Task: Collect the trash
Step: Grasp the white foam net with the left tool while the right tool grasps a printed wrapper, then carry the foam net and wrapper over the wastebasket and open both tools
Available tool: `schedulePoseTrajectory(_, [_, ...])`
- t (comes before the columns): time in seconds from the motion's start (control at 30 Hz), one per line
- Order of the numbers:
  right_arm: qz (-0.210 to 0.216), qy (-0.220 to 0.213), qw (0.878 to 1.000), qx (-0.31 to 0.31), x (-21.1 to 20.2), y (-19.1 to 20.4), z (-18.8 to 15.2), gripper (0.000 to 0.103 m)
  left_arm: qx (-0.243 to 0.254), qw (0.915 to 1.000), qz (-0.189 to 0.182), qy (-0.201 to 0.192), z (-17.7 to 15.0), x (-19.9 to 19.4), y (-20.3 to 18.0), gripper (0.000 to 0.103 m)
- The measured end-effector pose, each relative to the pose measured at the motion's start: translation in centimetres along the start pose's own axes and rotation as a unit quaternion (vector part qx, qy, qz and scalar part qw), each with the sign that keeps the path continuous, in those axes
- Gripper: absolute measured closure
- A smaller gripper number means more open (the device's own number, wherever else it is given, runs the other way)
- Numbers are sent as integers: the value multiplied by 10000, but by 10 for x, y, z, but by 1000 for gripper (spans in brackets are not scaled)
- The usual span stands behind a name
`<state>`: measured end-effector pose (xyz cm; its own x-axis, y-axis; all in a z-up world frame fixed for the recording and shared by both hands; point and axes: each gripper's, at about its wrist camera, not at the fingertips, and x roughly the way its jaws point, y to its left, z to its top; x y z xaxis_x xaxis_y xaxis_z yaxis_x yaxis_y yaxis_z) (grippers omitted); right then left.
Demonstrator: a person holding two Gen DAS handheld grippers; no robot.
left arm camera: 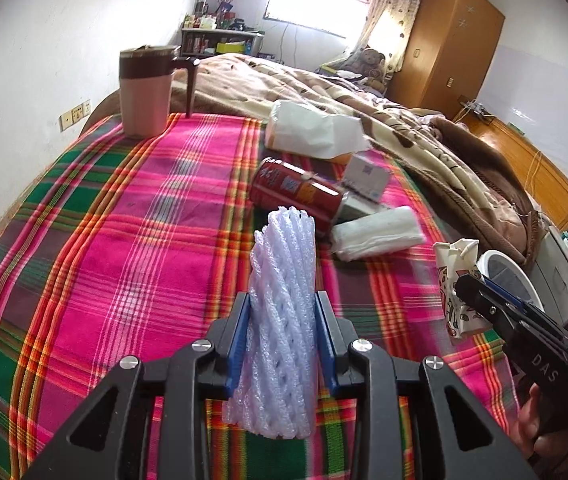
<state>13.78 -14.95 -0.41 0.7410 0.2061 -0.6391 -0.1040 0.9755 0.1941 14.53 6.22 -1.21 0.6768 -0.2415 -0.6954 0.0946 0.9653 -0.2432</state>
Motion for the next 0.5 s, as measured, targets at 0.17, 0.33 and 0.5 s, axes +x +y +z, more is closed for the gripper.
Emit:
schedulePoseTrajectory(0.17, [-50, -125, 9999, 90, -10, -12, 4, 68, 149, 9998, -113, -108, 3, -8, -18, 70])
schedulePoseTrajectory(0.33, [-105, -240, 9995, 190, -19, -25, 6, 68, 273, 9993, -184, -192, 5, -13, -34, 70])
schedulePoseTrajectory(0.5, [-172, -362, 9987, 315, -29, -40, 10, 68, 450, 9982, -293, -267, 8, -16, -54, 70])
